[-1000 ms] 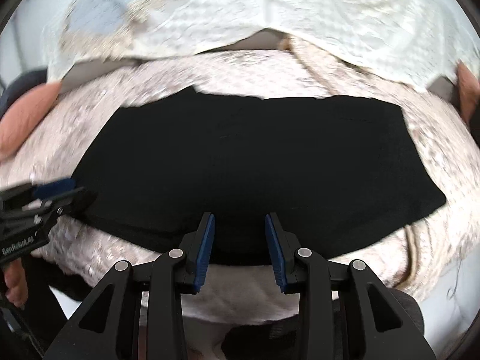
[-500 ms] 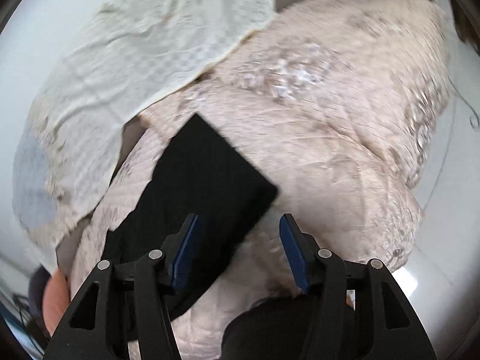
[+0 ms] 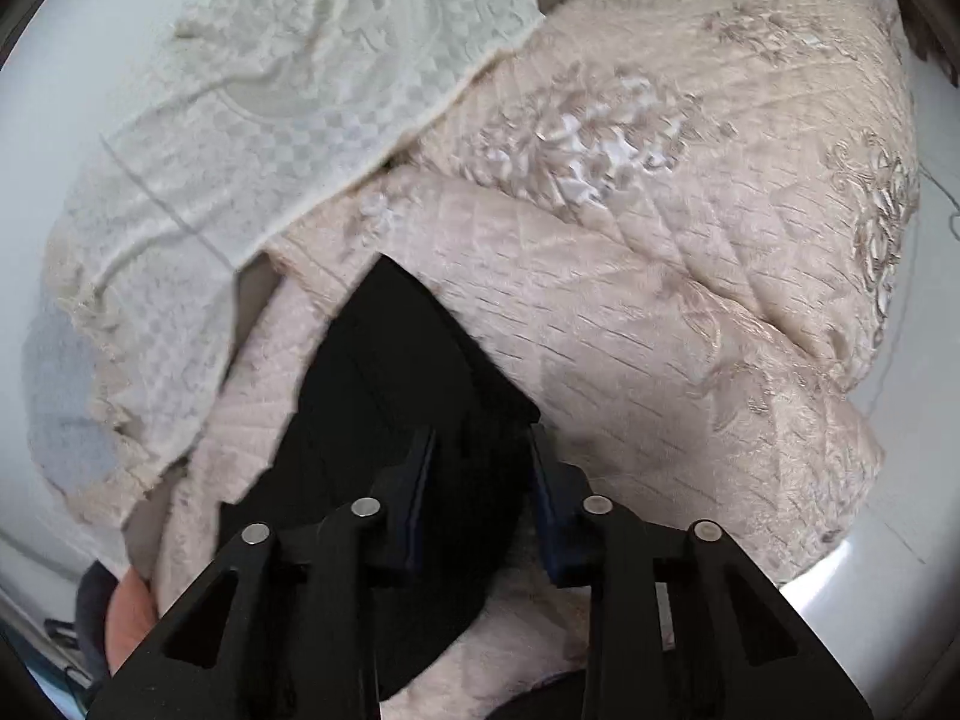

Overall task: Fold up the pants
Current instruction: 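Grasp the pants end with the right gripper and lift it up, then fold the held end over onto the pants and open the right gripper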

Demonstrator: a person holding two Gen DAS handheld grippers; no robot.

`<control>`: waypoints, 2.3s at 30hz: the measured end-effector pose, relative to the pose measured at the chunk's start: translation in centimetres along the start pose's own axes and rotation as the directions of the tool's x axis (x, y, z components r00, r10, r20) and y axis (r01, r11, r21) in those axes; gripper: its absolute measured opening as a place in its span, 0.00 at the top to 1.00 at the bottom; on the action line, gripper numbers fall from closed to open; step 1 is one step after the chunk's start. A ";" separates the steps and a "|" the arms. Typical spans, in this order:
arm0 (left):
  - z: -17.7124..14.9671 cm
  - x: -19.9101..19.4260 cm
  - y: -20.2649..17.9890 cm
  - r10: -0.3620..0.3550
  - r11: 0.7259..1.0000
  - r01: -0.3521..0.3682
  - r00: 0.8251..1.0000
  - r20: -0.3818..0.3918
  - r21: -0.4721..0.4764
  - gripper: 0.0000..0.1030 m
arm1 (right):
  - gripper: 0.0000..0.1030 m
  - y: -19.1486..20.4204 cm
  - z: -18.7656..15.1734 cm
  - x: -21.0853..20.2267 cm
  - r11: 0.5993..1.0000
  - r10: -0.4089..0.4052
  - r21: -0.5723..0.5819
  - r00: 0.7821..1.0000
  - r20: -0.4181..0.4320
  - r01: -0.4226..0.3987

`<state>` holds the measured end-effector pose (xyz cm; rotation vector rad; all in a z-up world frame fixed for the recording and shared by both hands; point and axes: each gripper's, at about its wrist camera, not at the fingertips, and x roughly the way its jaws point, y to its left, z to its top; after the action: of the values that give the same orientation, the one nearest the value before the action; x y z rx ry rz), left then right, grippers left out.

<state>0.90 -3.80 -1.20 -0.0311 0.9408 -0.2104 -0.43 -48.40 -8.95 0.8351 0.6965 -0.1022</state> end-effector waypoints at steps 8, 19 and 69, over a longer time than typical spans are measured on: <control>-0.1 -0.4 2.2 0.011 0.998 -0.011 1.000 0.013 -0.060 0.56 | 0.79 3.6 0.4 -2.0 0.987 0.140 -0.086 0.990 0.031 -0.137; -0.7 -1.7 5.1 0.029 0.990 -0.023 0.999 0.042 -0.136 0.56 | 0.80 16.9 -3.7 -3.2 0.852 0.358 -0.364 0.926 -0.116 -0.375; 7.7 4.7 1.8 -0.073 0.995 0.078 0.995 0.075 -0.062 0.56 | 0.76 17.4 -13.5 4.2 0.741 0.162 -0.575 0.924 -0.347 -0.346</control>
<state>10.07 -3.42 -0.66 -0.1331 0.8749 -0.2470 1.66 -26.22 -6.52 0.2805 0.8026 0.4954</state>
